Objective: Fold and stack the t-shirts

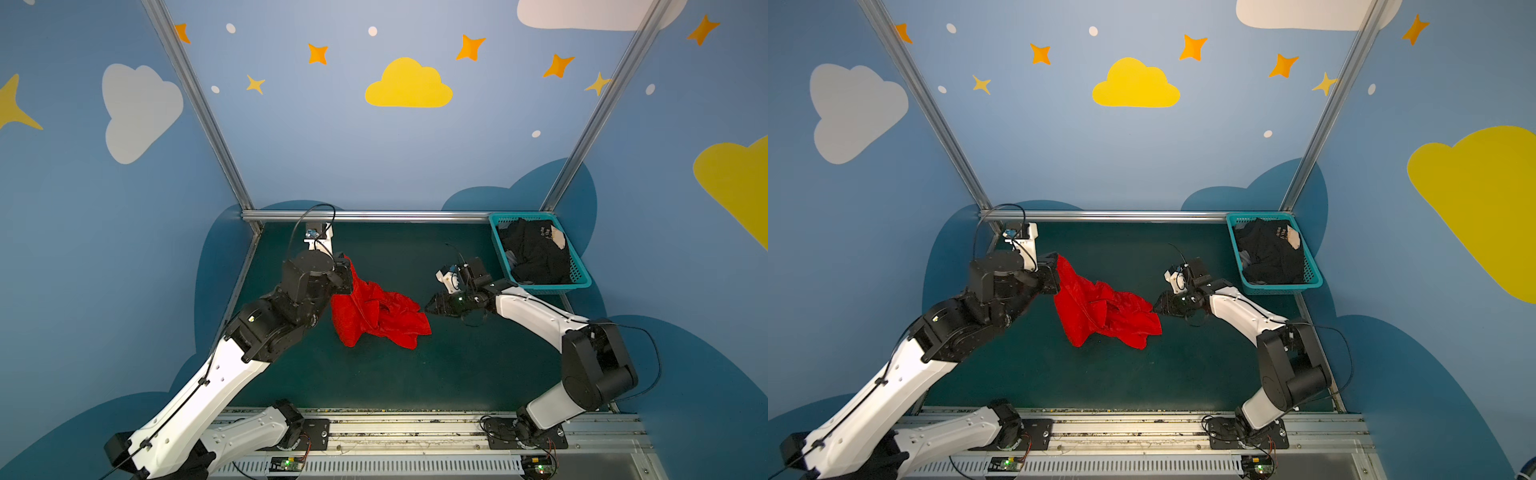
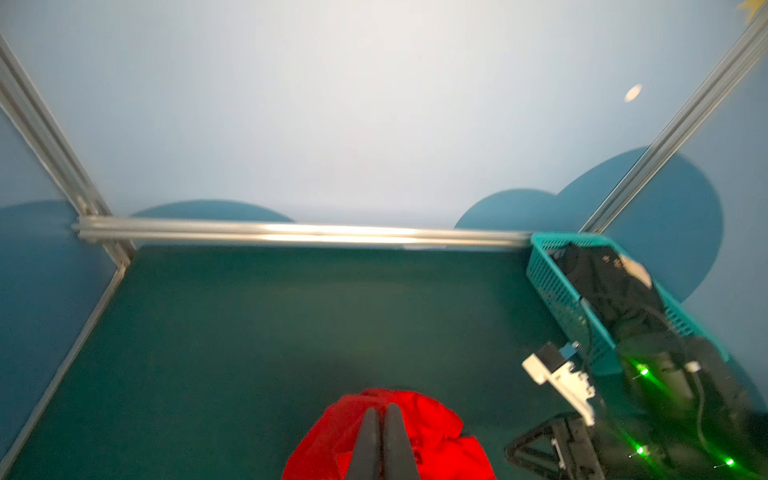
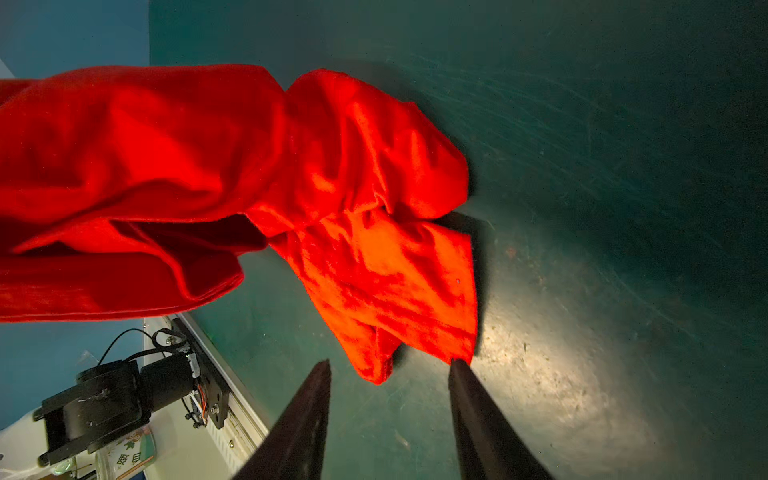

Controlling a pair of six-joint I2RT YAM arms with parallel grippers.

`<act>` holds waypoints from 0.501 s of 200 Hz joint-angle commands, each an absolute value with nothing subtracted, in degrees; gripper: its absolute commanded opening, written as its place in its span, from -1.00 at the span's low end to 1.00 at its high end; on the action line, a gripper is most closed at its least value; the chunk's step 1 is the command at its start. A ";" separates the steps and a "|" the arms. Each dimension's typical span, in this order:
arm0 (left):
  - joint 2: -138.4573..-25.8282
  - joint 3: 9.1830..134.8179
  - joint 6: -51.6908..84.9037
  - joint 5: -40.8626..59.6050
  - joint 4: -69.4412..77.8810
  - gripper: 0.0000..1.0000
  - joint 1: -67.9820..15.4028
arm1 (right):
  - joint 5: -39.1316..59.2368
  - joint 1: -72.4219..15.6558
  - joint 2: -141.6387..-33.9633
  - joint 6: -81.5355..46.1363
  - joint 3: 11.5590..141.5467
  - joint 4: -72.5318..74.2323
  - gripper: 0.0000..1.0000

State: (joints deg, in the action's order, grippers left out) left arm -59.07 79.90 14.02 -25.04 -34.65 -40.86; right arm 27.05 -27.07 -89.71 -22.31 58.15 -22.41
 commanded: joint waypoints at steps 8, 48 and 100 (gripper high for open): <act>-60.02 85.35 7.26 -23.28 -31.11 -0.90 -40.70 | 26.38 -26.81 -88.21 -22.50 57.22 -21.38 -0.03; -60.01 87.97 4.16 -21.65 -29.75 -0.90 -40.47 | 26.03 -26.81 -90.90 -22.32 57.04 -20.96 -0.04; -56.91 87.92 2.76 -21.19 -26.82 -0.90 -40.61 | 24.53 -27.23 -96.85 -21.62 57.97 -20.91 -0.02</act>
